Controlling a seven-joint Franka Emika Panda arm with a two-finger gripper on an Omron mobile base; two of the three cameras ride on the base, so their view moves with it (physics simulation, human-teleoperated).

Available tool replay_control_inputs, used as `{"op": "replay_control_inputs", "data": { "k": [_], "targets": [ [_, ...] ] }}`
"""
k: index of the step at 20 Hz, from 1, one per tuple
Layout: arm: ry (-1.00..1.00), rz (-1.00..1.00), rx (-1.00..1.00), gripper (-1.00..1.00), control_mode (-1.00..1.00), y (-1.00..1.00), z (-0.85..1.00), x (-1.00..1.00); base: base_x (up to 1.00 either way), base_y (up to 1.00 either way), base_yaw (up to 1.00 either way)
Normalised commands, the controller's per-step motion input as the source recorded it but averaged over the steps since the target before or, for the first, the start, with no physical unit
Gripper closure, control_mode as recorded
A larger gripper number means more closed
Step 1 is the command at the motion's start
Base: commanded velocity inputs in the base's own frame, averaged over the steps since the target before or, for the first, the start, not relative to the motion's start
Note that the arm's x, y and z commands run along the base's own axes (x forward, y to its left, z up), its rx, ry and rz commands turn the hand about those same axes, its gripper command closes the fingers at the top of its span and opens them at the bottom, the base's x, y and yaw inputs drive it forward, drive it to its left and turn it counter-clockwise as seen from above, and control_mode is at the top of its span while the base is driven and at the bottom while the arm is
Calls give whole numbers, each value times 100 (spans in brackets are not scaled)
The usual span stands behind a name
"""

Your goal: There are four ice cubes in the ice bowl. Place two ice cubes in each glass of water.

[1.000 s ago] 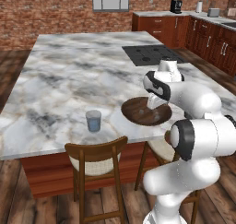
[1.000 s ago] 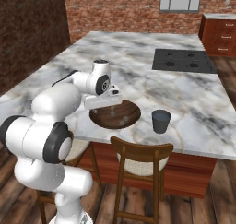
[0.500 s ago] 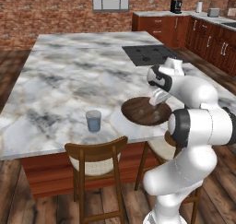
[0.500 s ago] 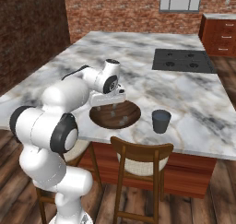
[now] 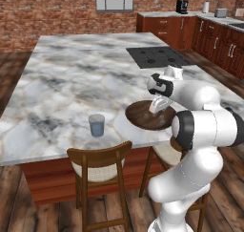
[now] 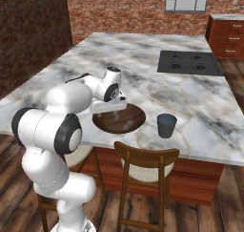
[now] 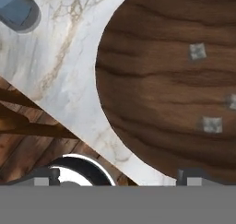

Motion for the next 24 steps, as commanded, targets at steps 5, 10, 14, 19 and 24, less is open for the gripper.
{"op": "replay_control_inputs", "data": {
  "k": [5,10,14,19,24],
  "targets": [
    [0,0,-1,-100,-100,25,-37,47,0,0,0],
    [0,0,0,-100,-100,4,-24,60,0,0,0],
    [0,0,0,-100,-100,-16,-5,58,0,0,0],
    [0,0,0,-100,-100,-21,-10,51,0,0,0],
    [0,0,0,-100,-100,-9,-27,43,0,0,0]
  ]
}}
